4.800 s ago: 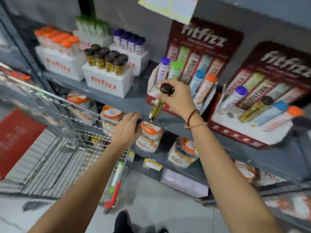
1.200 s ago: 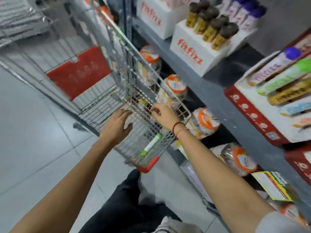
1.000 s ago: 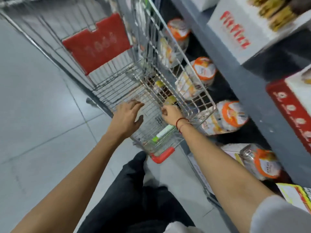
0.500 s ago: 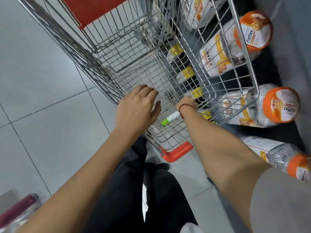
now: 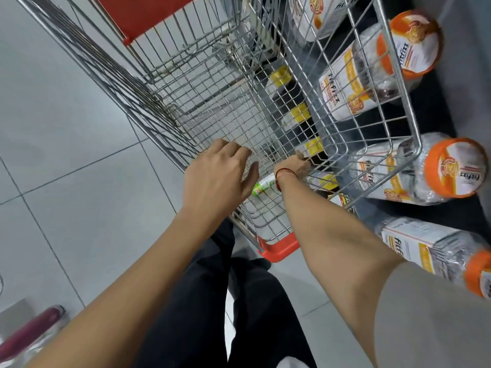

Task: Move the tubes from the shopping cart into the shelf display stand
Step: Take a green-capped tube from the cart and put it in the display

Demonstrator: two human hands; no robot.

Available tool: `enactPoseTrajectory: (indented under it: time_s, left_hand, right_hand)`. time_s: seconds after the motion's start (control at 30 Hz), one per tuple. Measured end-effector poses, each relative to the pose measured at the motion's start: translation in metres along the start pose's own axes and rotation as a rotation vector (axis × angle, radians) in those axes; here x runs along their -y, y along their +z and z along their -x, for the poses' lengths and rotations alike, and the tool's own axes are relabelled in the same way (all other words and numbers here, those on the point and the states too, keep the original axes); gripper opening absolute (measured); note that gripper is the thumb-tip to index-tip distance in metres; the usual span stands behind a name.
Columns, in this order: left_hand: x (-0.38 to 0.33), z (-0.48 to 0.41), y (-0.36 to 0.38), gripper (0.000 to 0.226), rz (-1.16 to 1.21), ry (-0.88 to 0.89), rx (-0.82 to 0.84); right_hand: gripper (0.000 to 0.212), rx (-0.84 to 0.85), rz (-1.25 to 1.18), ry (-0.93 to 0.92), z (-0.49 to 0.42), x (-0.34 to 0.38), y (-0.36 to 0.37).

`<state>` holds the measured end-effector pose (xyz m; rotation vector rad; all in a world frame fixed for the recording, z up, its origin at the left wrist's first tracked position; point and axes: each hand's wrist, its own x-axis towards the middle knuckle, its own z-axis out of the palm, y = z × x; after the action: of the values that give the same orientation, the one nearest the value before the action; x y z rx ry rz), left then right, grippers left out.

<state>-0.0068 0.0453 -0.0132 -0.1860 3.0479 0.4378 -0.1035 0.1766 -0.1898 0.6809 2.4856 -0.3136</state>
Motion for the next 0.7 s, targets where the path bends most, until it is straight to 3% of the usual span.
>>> enactPoseTrajectory:
  time_s: [0.2,0.43,0.7]
  left_hand:
    - [0.000,0.001,0.000,0.025,-0.018,0.022,-0.012]
    - [-0.001,0.000,0.002,0.025,-0.004,0.022,0.020]
    - [-0.008,-0.005,-0.010,0.021,0.122,0.016,0.120]
  right_hand:
    - [0.039,0.110,-0.102,-0.005,0.002,0.004,-0.023]
    - [0.035,0.213,-0.093,-0.246,0.027,0.003,-0.075]
    - [0.039,0.097,-0.250,-0.486,0.064,-0.029,-0.182]
